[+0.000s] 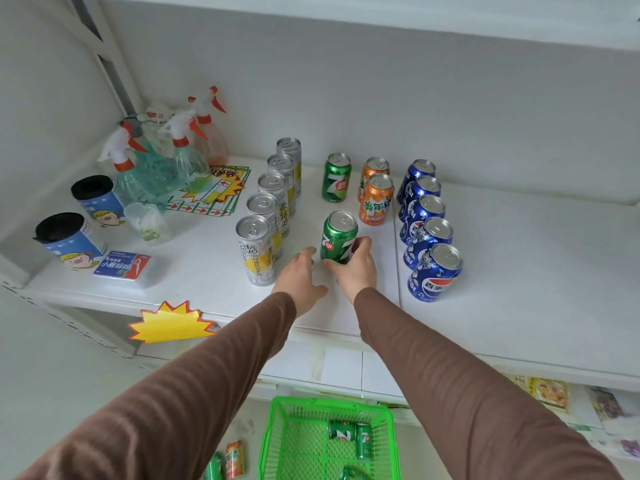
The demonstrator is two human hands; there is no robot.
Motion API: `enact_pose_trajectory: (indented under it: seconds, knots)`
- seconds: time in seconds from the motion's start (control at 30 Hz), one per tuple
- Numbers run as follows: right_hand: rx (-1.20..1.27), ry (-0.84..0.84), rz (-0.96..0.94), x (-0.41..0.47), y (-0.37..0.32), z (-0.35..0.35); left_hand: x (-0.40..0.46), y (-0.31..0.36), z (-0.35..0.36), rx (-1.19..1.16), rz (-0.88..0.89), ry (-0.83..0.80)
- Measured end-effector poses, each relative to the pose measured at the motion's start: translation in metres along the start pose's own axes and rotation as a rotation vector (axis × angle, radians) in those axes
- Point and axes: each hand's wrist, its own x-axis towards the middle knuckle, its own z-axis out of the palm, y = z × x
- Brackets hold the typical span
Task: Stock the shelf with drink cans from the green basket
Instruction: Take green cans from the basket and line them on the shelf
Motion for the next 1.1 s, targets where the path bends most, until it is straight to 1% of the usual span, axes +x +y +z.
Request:
enact_pose_trajectory:
  seconds: [0.4,0.57,0.73,0.9,1.0,1.1]
  knots:
    - [0.117,-0.016,0.105,0.087,-0.034,0.028,0.049,0.010,0.004,0.026,-0.043,0.065]
    - [0.183,0.029,0.117,0.102,-0.035,0.035,0.068,0.015,0.003,0.040,-0.092,0.106]
    - [0.207,0.085,0.119,0.111,-0.036,0.039,0.081,0.018,0.000,0.056,-0.121,0.111]
    - [0.249,0.089,0.145,0.117,-0.037,0.041,0.083,0.022,0.001,0.048,-0.127,0.116]
    - [0.294,0.051,0.152,0.118,-0.036,0.039,0.079,0.022,0.003,0.057,-0.109,0.111]
    - [0.385,-0.054,0.147,0.107,-0.032,0.036,0.071,0.021,0.006,0.062,-0.101,0.113]
